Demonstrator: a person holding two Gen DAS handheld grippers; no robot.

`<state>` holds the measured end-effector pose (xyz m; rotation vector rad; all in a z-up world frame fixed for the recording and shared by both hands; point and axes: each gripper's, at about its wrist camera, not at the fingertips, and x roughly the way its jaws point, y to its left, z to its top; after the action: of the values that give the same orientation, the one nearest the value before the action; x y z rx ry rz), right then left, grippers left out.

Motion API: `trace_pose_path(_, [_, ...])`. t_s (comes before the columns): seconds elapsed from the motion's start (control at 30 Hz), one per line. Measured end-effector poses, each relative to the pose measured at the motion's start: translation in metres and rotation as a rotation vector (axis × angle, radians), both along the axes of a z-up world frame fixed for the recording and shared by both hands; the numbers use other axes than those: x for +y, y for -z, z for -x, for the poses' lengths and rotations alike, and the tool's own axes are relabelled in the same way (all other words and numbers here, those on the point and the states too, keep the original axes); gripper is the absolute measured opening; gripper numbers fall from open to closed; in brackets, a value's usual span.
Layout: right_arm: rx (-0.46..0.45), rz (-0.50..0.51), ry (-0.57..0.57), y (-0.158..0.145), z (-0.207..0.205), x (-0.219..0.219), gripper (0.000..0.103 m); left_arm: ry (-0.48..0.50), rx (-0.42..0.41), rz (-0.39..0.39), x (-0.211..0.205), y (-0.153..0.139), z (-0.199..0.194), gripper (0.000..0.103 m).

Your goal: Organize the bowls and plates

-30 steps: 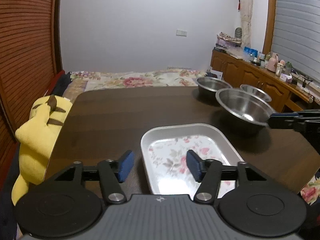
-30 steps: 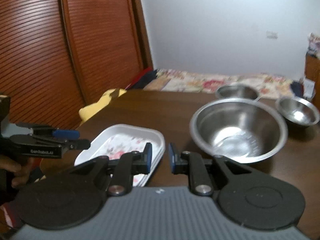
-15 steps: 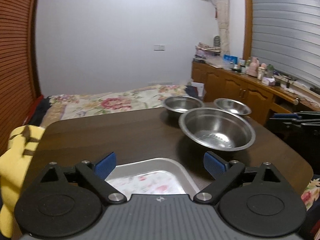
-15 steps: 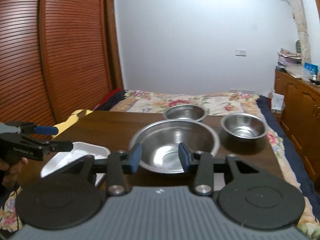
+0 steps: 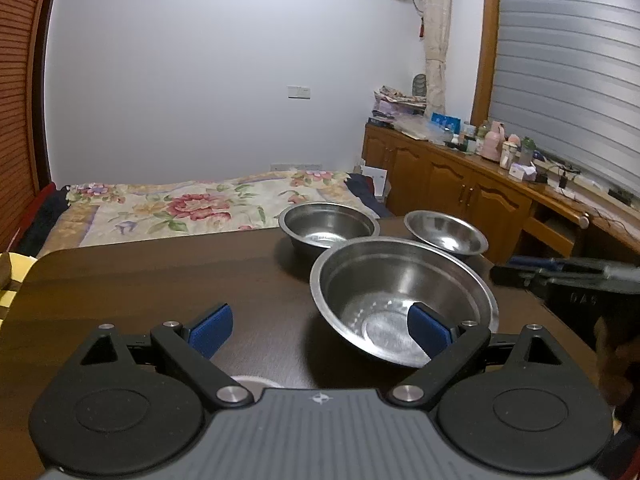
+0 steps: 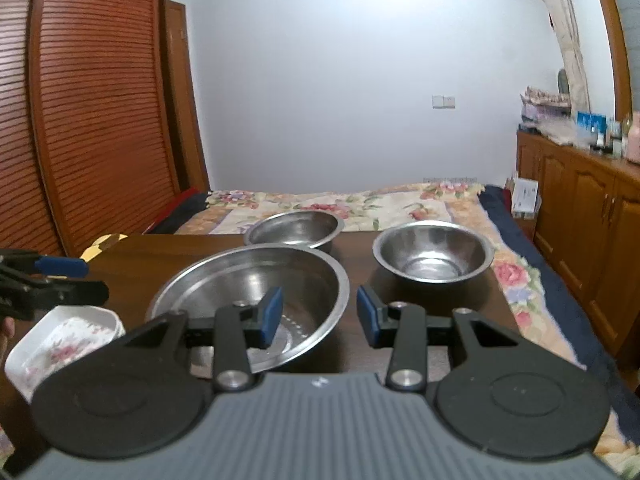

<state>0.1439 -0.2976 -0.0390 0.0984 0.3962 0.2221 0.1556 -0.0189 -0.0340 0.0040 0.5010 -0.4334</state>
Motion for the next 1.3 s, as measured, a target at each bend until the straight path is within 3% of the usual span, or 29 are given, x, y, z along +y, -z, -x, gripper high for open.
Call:
trace_pose_path(0.33, [0.008, -0.051, -0.050, 0.008, -0.024, -0.009, 0.042, -0.040, 0.029, 0.002, -0.017, 0.001, -0.018, 0.091])
trace_pose_path(0.77, [0.045, -0.072, -0.065, 0.014, -0.039, -0.007, 0.042, -0.022, 0.074, 0.029, -0.020, 0.007, -0.029, 0.073])
trace_pose_path(1.23, [0.105, -0.105, -0.062, 0.023, -0.052, -0.004, 0.042, 0.007, 0.166, 0.056, -0.027, 0.023, -0.053, 0.045])
trace_pose_path(1.3, [0.125, -0.128, -0.070, 0.025, -0.054, -0.005, 0.040, 0.001, 0.184, 0.052, -0.028, 0.025, -0.055, 0.035])
